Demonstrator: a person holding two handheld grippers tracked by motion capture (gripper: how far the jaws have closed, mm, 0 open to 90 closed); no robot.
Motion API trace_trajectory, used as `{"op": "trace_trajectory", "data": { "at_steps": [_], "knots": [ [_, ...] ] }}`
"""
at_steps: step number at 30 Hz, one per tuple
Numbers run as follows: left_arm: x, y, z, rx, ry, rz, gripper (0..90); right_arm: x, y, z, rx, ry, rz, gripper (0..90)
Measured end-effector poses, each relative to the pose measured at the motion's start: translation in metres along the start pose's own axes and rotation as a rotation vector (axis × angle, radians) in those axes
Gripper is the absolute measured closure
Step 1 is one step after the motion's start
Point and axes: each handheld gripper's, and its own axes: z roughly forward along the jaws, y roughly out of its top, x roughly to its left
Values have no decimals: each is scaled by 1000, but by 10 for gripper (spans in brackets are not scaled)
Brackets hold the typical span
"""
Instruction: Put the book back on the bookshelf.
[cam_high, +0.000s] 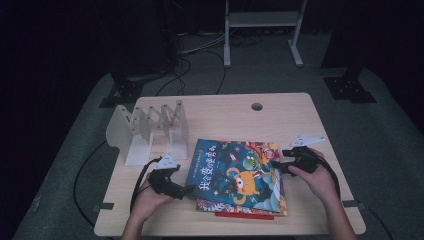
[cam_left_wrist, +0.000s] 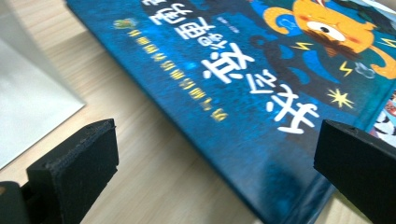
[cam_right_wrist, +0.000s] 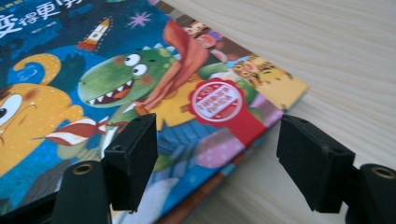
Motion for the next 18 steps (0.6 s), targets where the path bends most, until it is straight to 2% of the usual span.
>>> {"op": "trace_trajectory", "data": {
  "at_steps": [3,8,14,18],
  "knots": [
    [6,-3,-7,-9,16,-16,0,1,0,9,17,21,4,277],
    [12,-6,-12,-17,26,-34,0,0,1,11,22,20,0,283],
    [14,-7,-11,-11,22,-41,0,3,6,17,25,43,-21,284],
    [15,-9,-8,0,19,-52,0,9,11,25,20,66,-41,290]
  ]
}}
